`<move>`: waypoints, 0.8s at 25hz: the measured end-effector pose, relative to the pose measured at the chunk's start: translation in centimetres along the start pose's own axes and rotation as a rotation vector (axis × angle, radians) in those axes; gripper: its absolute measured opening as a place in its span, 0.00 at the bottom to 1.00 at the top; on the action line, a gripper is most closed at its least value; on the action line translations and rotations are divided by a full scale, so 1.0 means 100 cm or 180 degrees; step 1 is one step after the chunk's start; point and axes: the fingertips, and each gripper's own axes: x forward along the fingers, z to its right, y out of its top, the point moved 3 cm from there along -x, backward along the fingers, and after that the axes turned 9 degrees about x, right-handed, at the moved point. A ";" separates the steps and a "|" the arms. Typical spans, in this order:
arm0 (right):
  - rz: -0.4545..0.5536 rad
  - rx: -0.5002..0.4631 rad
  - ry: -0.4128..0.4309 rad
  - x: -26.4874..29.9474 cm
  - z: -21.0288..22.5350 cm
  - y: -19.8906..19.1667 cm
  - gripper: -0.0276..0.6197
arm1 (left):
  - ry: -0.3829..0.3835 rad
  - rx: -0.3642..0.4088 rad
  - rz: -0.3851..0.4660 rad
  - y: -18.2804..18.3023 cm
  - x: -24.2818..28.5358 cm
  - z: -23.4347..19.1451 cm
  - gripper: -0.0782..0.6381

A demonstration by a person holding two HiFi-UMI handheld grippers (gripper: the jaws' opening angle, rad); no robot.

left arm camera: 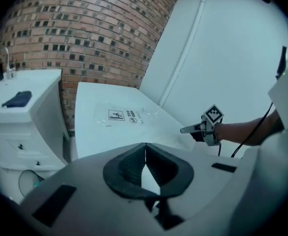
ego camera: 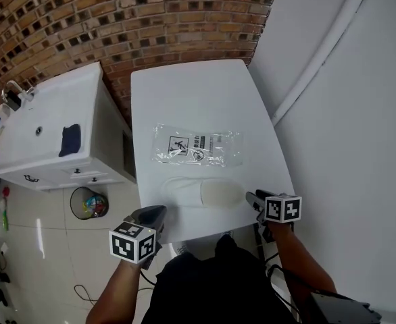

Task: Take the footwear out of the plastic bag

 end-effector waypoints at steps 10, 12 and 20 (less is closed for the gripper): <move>0.0621 0.0079 0.0502 -0.069 -0.082 -0.027 0.05 | -0.0558 0.0070 -0.0090 0.000 0.010 0.033 0.12; 0.0596 0.0088 0.0580 -0.077 -0.093 -0.040 0.05 | -0.0602 0.0136 -0.0029 0.008 0.008 0.037 0.12; 0.0499 -0.0172 0.0703 -0.109 -0.121 -0.060 0.05 | -0.0511 0.0172 0.0112 0.020 -0.006 0.054 0.12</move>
